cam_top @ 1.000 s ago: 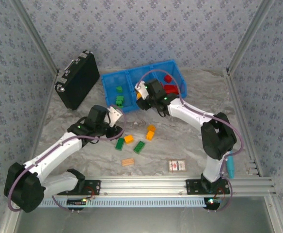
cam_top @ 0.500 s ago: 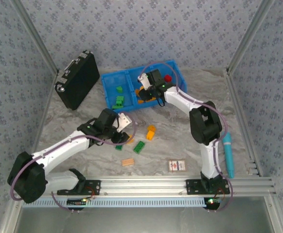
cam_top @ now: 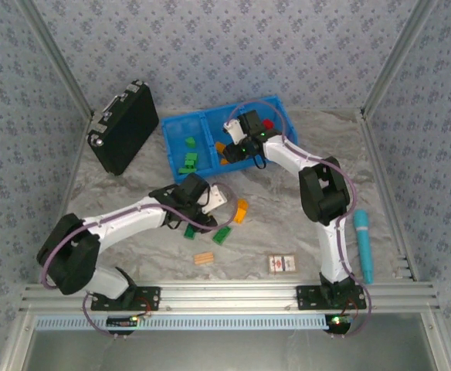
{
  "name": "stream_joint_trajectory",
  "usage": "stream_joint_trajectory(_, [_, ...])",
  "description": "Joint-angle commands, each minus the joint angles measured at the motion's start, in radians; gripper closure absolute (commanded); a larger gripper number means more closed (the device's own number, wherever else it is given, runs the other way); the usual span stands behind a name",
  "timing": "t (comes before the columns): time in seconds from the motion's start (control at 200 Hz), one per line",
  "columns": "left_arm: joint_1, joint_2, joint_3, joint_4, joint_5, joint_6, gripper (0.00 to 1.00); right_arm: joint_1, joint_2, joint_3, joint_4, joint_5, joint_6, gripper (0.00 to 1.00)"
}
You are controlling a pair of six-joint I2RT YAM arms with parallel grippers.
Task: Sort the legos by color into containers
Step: Place the lego in the container, then pick up the lego from the center of the table.
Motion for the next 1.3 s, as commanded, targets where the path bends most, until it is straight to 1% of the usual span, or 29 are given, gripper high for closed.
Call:
stream_joint_trajectory(0.0, [-0.004,0.040,0.048,-0.046,0.003,0.043,0.43,-0.012,-0.006,-0.005,-0.013,-0.038,-0.014,0.46])
stream_joint_trajectory(0.055, [-0.005,0.058,0.054,-0.056,0.001,0.050,0.43,-0.015,-0.010,-0.013,-0.009,-0.043,-0.016,0.44])
stream_joint_trajectory(0.275, [-0.007,0.101,0.059,-0.061,-0.007,0.049,0.43,-0.019,-0.033,-0.030,0.001,-0.061,-0.016,0.43])
stream_joint_trajectory(0.5, [-0.007,0.159,0.070,-0.063,0.005,0.046,0.43,-0.046,-0.083,-0.042,0.001,-0.201,0.046,0.43])
stream_joint_trajectory(0.575, [-0.007,0.171,0.066,-0.053,0.006,0.046,0.43,-0.049,-0.093,-0.041,-0.004,-0.210,0.044,0.43])
stream_joint_trajectory(0.725, [-0.004,0.211,0.088,-0.078,-0.014,0.055,0.44,-0.048,-0.100,-0.036,-0.021,-0.204,0.045,0.43])
stream_joint_trajectory(0.825, [0.004,0.242,0.103,-0.102,-0.009,0.070,0.45,-0.049,-0.103,-0.040,-0.023,-0.201,0.054,0.43])
stream_joint_trajectory(1.09, [0.023,0.284,0.134,-0.135,0.011,0.063,0.57,-0.047,-0.103,-0.030,-0.033,-0.185,0.055,0.44])
stream_joint_trajectory(1.155, [0.026,0.288,0.138,-0.138,0.013,0.060,0.59,-0.048,-0.103,-0.024,-0.042,-0.186,0.050,0.45])
stream_joint_trajectory(1.225, [0.028,0.293,0.143,-0.142,0.017,0.059,0.64,-0.049,-0.105,-0.022,-0.050,-0.179,0.048,0.47])
stream_joint_trajectory(1.295, [0.029,0.298,0.146,-0.149,0.021,0.057,0.71,-0.048,-0.118,-0.031,-0.050,-0.170,0.044,0.47])
